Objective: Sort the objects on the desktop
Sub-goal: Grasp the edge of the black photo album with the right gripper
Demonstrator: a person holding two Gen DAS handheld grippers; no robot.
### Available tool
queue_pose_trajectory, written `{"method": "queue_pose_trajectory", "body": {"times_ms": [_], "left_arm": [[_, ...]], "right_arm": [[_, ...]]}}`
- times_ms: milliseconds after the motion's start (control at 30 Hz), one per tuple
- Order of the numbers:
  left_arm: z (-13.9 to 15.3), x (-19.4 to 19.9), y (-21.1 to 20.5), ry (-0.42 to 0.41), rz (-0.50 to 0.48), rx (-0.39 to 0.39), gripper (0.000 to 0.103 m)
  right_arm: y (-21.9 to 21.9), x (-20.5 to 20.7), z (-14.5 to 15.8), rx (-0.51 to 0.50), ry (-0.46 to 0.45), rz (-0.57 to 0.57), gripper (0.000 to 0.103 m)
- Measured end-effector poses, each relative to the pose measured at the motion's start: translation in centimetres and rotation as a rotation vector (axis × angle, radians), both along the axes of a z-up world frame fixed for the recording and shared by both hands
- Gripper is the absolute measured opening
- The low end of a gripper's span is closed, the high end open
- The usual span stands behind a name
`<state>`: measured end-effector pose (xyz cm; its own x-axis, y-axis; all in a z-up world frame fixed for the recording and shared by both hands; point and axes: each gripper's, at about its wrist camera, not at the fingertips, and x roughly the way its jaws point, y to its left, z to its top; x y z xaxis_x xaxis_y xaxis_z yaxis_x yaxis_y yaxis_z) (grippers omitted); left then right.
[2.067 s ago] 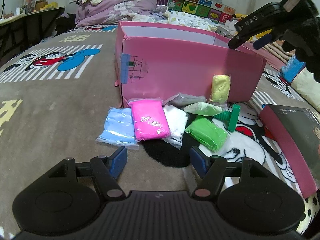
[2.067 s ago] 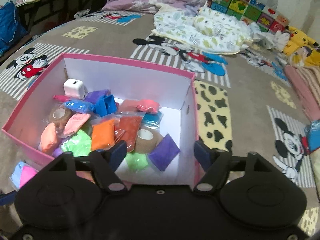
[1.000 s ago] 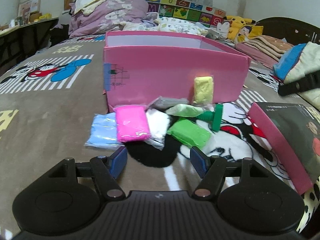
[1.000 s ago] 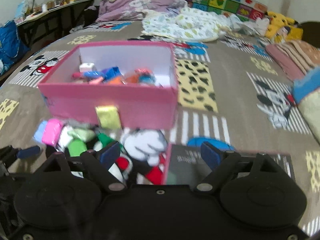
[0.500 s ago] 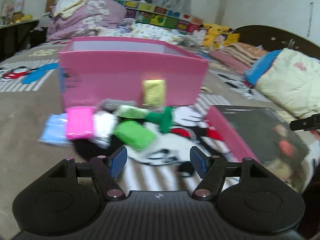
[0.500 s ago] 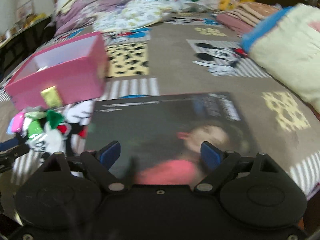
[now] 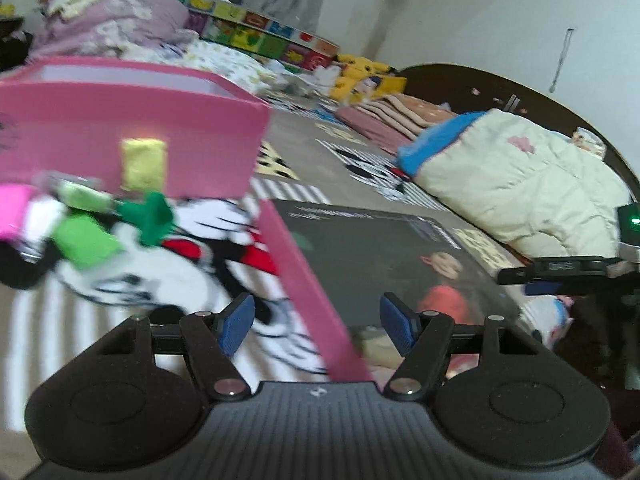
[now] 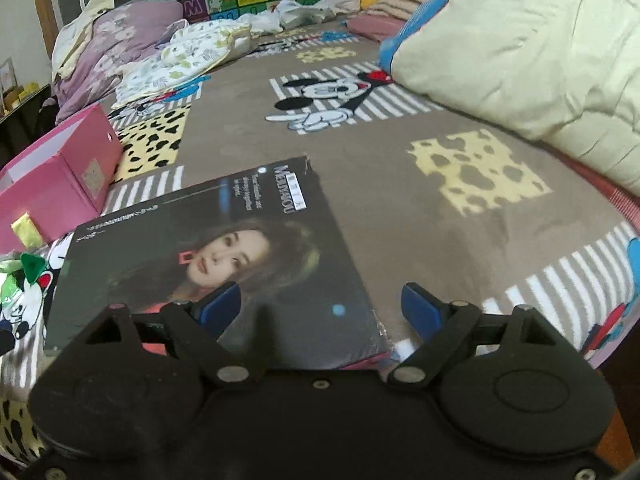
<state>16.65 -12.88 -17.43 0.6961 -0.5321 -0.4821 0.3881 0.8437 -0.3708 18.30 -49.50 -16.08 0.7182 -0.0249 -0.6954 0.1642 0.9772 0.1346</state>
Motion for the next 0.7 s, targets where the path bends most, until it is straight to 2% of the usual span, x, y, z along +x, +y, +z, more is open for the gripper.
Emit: {"method": "queue_pose_trajectory", "body": {"times_ms": [200, 300, 433, 533, 600, 667, 700], "left_arm": [[-1.2, 0.5, -3.0, 0.030, -0.052, 0.014, 0.068], [-2.2, 0.9, -3.8, 0.066, -0.067, 0.018, 0.068], [-2.3, 1.1, -3.5, 0.077, -0.077, 0.007, 0.072], [-1.9, 1.0, -2.6, 0.081, -0.093, 0.014, 0.072], [-1.3, 0.9, -1.7, 0.080, -0.097, 0.055, 0.075], [-0.8, 0.9, -0.8, 0.093, -0.126, 0.141, 0.076], [-0.6, 1.0, -0.1, 0.100, -0.143, 0.139, 0.076]], "right_arm": [[-1.2, 2.1, -1.6, 0.018, 0.036, 0.003, 0.087], [-1.9, 2.8, -2.4, 0.079, 0.043, -0.001, 0.091], [-2.0, 3.2, -3.1, 0.211, 0.068, 0.052, 0.092], [-0.6, 3.0, -2.9, 0.191, 0.078, 0.082, 0.096], [0.4, 2.7, -2.8, 0.209, 0.095, 0.108, 0.097], [2.6, 2.3, -2.6, 0.181, 0.137, 0.214, 0.099], [3.6, 2.1, -2.6, 0.152, 0.155, 0.263, 0.100]]}}
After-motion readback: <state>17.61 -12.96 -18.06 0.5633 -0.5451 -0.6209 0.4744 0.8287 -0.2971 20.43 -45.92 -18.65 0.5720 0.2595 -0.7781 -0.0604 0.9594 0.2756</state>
